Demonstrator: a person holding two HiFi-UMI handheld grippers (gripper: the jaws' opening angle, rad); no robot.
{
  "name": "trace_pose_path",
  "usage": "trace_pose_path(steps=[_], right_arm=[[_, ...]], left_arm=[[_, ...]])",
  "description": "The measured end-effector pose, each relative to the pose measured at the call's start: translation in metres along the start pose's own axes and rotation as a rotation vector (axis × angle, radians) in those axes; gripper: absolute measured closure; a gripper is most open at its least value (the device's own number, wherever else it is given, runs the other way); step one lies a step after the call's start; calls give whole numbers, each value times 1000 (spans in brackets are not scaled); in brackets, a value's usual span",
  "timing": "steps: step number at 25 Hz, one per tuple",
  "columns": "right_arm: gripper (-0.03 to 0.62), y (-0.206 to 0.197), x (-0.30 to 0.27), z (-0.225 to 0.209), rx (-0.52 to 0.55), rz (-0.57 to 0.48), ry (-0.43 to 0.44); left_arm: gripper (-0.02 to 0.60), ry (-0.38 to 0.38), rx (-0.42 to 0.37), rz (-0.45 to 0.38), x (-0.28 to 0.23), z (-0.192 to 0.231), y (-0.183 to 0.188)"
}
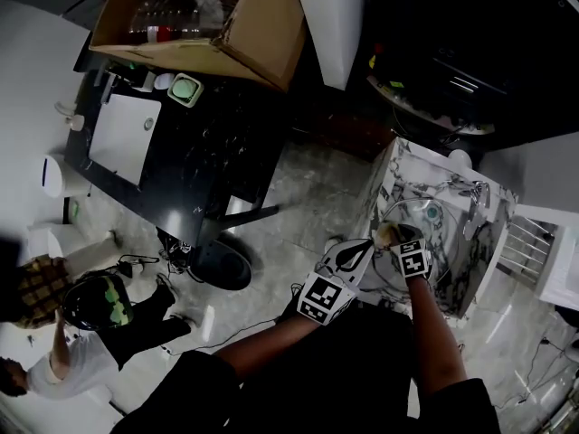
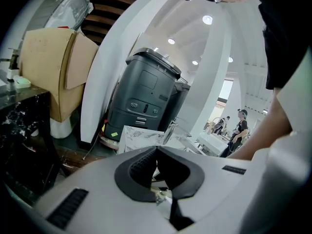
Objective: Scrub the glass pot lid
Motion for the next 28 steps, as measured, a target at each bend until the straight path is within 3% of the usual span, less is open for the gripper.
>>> trace_pose_path(steps=[8,28], right_arm=[[530,4,-1,-10,-46,-17,-19],[530,5,3,-41,-39,-54,-63]], left_arm=[[565,-14,6,-12,-2,1,3],[565,-13,11,-7,-10,-12,-2]])
Point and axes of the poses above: the fingertips, and each gripper's own axes: x backward along the fingers, z to its left, y out of its top, the point moved 5 cm from there along x, backward along the fingers, and after that the axes turned 5 degrees about z, right-handed, at the moved point
